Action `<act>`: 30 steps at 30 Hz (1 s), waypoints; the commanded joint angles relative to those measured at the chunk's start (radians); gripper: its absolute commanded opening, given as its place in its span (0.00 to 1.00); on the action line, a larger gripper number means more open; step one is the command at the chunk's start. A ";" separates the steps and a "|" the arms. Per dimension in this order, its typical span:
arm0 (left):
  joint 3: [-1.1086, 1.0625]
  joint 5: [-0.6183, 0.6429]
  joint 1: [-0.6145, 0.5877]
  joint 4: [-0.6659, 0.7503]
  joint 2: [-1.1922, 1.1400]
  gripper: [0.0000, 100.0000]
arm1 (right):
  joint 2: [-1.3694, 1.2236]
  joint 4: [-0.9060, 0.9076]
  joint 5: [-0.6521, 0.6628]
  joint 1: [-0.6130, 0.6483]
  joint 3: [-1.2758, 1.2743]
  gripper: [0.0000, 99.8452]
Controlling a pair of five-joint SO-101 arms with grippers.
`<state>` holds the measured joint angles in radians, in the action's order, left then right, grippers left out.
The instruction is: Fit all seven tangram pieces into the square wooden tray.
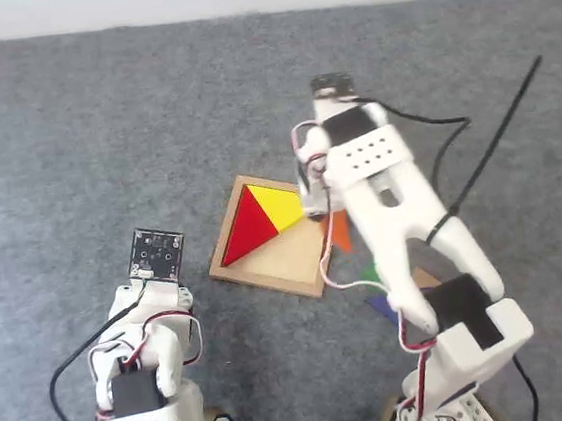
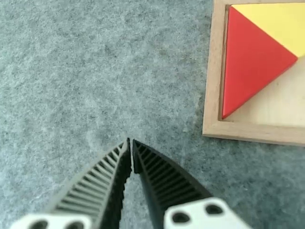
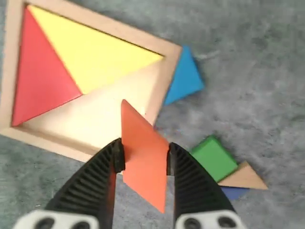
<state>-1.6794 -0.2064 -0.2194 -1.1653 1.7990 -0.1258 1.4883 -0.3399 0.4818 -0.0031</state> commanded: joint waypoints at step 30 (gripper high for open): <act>0.004 -0.009 -0.006 -0.006 0.018 0.01 | -0.165 -0.394 -0.302 0.051 -0.040 0.25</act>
<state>-1.6794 -0.2064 -0.2194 -1.1653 1.7990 -0.3023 1.1078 -0.6391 0.5401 -0.0552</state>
